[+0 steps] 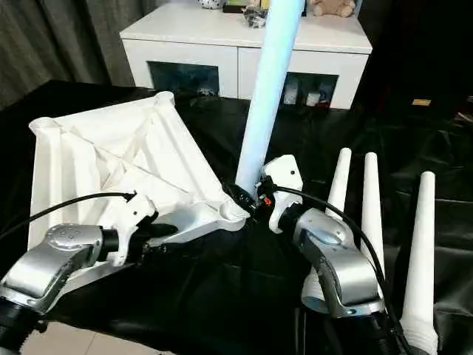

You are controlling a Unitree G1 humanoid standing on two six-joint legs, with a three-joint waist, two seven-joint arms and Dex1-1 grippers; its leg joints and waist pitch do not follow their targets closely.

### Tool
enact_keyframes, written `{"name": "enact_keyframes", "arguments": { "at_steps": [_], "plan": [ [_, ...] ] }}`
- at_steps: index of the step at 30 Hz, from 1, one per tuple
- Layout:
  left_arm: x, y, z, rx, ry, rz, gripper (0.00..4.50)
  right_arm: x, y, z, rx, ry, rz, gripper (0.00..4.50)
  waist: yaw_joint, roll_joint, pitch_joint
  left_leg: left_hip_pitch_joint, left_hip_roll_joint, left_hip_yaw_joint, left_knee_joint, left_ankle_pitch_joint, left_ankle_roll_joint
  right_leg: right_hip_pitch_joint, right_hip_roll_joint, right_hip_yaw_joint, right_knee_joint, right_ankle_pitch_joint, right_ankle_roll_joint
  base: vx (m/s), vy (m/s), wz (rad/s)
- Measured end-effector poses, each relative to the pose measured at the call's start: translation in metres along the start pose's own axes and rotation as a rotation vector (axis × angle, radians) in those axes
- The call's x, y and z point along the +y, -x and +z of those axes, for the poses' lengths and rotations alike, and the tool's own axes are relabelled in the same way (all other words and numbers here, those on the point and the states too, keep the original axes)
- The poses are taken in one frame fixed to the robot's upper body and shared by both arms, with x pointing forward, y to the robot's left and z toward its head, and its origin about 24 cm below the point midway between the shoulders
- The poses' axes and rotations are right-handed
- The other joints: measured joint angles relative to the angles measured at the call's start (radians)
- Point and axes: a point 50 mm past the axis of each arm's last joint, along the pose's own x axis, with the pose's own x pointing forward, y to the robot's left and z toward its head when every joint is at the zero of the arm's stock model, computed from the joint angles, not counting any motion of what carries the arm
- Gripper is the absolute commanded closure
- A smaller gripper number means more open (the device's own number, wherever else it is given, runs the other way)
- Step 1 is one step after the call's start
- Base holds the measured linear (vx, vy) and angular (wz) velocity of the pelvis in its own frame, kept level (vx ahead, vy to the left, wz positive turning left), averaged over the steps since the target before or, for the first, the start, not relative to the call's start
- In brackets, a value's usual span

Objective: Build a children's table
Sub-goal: Insert table leg to table base

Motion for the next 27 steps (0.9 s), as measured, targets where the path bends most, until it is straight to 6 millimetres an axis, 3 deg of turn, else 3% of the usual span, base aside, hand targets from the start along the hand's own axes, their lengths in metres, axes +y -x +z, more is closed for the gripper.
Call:
{"name": "enact_keyframes", "arguments": {
  "at_steps": [7,12,20,27],
  "plan": [
    [0.002,-0.008,0.005,-0.009,0.005,0.014,3.02,0.001,0.000,-0.001,0.004,-0.002,0.001,2.60,-0.001,0.004,0.001,0.000,0.000,0.001,0.000,0.000,0.000,0.000,0.000,0.000,-0.001,0.000,0.000,0.000,0.000,0.00],
    [0.004,-0.013,0.004,-0.008,-0.007,0.022,3.38,0.001,0.001,0.000,0.002,0.002,0.000,2.60,-0.001,0.013,-0.003,-0.001,0.000,0.001,0.000,0.000,0.000,0.000,0.000,0.000,-0.002,0.000,0.000,0.000,0.000,0.00],
    [0.006,-0.018,0.006,0.013,-0.044,0.023,4.14,0.001,0.001,-0.001,0.005,0.001,0.001,2.60,-0.003,0.015,-0.003,0.000,0.000,0.001,-0.001,0.000,0.000,0.000,0.000,0.000,-0.001,0.000,0.000,0.000,0.000,0.00],
    [0.004,-0.020,0.005,0.042,-0.076,-0.006,4.42,0.002,0.001,-0.001,0.010,0.001,0.006,2.60,-0.004,0.020,-0.006,0.000,0.000,0.001,-0.003,0.000,0.000,0.000,0.000,0.000,-0.004,0.000,0.000,0.000,0.000,0.00]
  ]
}}
